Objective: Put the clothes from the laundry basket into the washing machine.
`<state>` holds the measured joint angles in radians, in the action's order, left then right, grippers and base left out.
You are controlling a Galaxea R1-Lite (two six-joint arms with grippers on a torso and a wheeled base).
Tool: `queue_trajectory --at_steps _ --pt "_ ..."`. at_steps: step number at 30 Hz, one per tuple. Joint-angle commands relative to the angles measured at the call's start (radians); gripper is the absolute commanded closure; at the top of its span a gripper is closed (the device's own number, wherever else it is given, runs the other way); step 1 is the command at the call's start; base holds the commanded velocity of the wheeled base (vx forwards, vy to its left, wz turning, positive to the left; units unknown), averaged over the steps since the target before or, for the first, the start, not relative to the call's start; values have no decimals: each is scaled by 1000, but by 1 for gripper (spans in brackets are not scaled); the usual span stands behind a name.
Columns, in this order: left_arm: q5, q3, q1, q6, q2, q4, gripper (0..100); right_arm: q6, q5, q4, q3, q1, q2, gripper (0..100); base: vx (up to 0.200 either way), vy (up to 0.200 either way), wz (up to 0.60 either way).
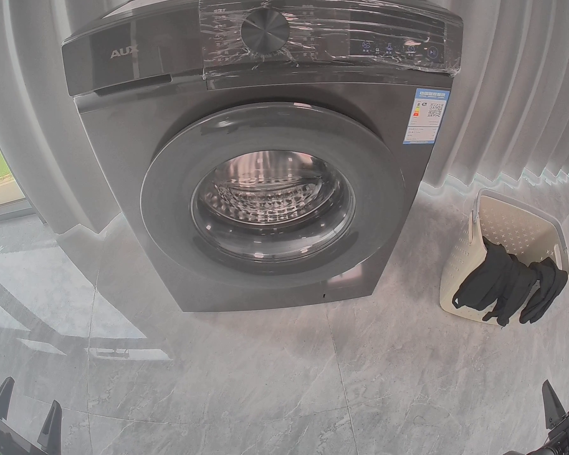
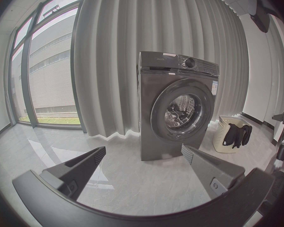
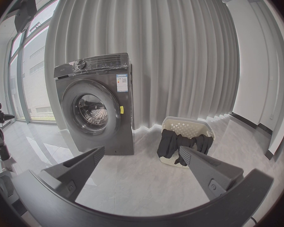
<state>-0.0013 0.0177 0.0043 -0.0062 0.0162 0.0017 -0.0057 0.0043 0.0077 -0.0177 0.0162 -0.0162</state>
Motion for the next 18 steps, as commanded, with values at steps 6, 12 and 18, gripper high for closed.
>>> queue_trajectory --at_steps 6,12,18 --pt "-2 -18 0 -3 -13 -2 0 0 0 0 13 -1 10 0 0 0 0" --pt "-2 -18 0 -1 -13 -2 0 0 0 0 13 1 10 0 0 0 0" --pt "-2 -16 0 -1 -13 -2 0 0 0 0 13 1 10 0 0 0 -600"
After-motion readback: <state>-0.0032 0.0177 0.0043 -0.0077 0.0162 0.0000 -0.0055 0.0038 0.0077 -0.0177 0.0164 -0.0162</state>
